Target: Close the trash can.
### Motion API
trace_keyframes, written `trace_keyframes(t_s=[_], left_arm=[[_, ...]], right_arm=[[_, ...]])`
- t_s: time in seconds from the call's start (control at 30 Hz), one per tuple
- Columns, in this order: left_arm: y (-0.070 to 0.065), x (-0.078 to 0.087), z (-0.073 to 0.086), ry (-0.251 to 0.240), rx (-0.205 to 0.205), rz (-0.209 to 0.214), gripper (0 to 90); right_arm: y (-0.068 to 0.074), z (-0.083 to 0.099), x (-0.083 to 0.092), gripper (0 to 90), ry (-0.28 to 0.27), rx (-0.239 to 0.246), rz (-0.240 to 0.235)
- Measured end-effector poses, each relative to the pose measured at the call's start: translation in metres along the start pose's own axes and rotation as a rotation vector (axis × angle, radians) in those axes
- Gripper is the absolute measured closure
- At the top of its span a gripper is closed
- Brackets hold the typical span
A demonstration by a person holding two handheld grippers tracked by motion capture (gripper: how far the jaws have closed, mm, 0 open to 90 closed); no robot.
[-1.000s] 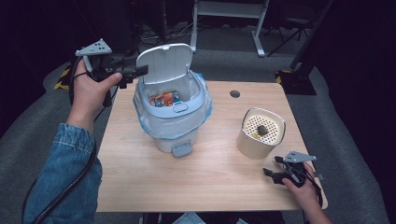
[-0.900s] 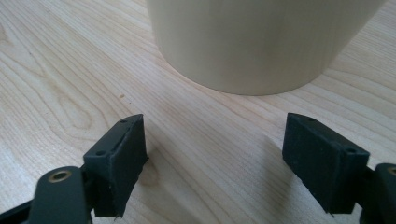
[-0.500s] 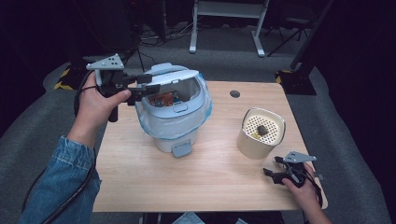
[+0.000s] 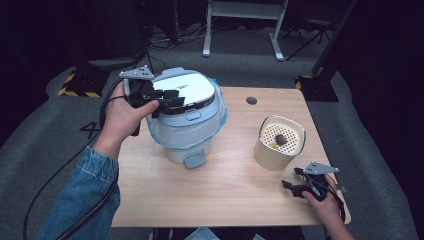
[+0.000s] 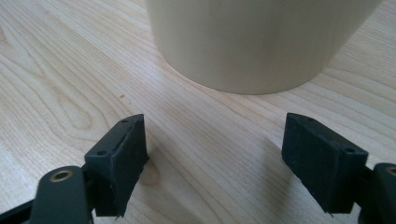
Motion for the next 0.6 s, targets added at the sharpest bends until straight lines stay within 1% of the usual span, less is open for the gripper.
trace_keyframes(t_s=[0.17,0.27,0.3,0.33,0.43,0.47,0.5,0.53,0.57,0.6], left_arm=[[-0.001,-0.01,0.002,0.018,-0.024,-0.032,68.0],[-0.002,-0.016,0.006,0.045,-0.037,-0.053,69.8],[-0.002,-0.017,0.006,0.041,-0.042,-0.05,70.2],[-0.004,-0.019,0.005,0.035,-0.039,-0.049,70.7],[-0.004,-0.021,0.005,0.041,-0.057,-0.073,77.1],[-0.006,-0.022,0.004,0.039,-0.056,-0.074,78.6],[-0.006,-0.024,0.004,0.033,-0.073,-0.077,80.2],[-0.007,-0.025,0.004,0.031,-0.073,-0.085,82.9],[-0.006,-0.027,0.003,0.023,-0.099,-0.097,84.9],[-0.007,-0.027,0.003,0.025,-0.107,-0.102,86.9]], right_arm=[[0.0,0.0,0.0,22.5,-0.001,-0.001,0.0],[0.0,0.0,0.0,22.5,0.0,-0.001,0.0],[0.0,0.0,0.0,22.5,-0.001,-0.001,0.0],[0.0,0.0,0.0,22.5,-0.001,-0.001,0.0],[0.0,0.0,0.0,22.5,-0.001,-0.001,0.0],[0.0,0.0,0.0,22.5,-0.001,-0.001,0.001],[0.0,0.0,0.0,22.6,-0.001,-0.001,0.0],[0.0,0.0,0.0,22.6,-0.001,-0.001,0.0],[0.0,0.0,0.0,22.6,-0.001,-0.001,0.0],[0.0,0.0,0.0,22.6,-0.001,-0.002,0.001]])
Point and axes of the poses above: each handheld gripper's, and its own axes: x roughly backward along the jaws, z roughly out of its underside, y roughly to its left, the point moved 8 cm from there along -x, roughly forward along the jaws, and after that the axes turned 12 degrees about -z, right-handed, at the moved point
